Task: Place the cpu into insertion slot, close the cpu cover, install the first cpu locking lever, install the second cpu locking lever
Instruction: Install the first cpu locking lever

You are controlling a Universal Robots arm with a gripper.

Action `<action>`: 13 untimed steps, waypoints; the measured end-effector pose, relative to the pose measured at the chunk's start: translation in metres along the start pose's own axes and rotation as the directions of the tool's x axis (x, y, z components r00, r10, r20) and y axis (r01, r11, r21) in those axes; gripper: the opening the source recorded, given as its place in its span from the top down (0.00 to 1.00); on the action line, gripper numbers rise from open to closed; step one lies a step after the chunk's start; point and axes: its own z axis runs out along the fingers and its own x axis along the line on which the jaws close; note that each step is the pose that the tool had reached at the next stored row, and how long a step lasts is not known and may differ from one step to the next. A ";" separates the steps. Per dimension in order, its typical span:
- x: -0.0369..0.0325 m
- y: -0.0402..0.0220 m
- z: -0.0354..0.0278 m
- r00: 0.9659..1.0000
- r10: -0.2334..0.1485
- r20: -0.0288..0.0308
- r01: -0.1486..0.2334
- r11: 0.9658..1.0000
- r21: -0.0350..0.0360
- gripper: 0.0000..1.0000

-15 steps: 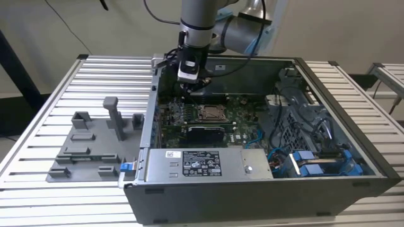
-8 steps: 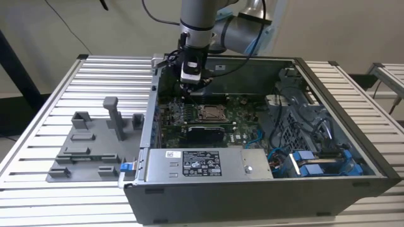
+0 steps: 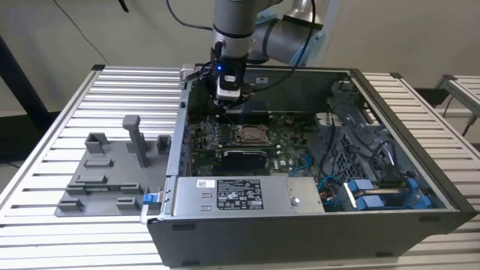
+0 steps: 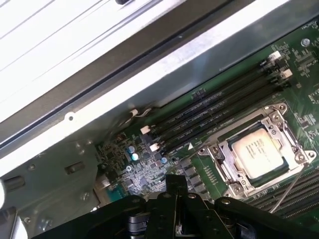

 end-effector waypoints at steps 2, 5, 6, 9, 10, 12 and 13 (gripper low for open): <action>0.0007 -0.0004 0.0000 1.000 -0.019 -0.002 0.019 1.000 0.002 0.89; 0.0012 -0.0008 0.0000 0.998 -0.056 -0.004 0.056 0.998 0.007 0.89; 0.0014 -0.0009 0.0001 0.998 -0.067 -0.005 0.067 0.998 0.008 0.89; 0.0020 -0.0013 0.0001 0.995 -0.102 -0.008 0.102 0.995 0.012 0.89; 0.0023 -0.0014 0.0001 0.994 -0.112 -0.008 0.112 0.994 0.013 0.89; 0.0027 -0.0015 0.0003 0.991 -0.130 -0.010 0.130 0.991 0.015 0.89; 0.0029 -0.0015 0.0003 0.990 -0.139 -0.011 0.140 0.990 0.016 0.89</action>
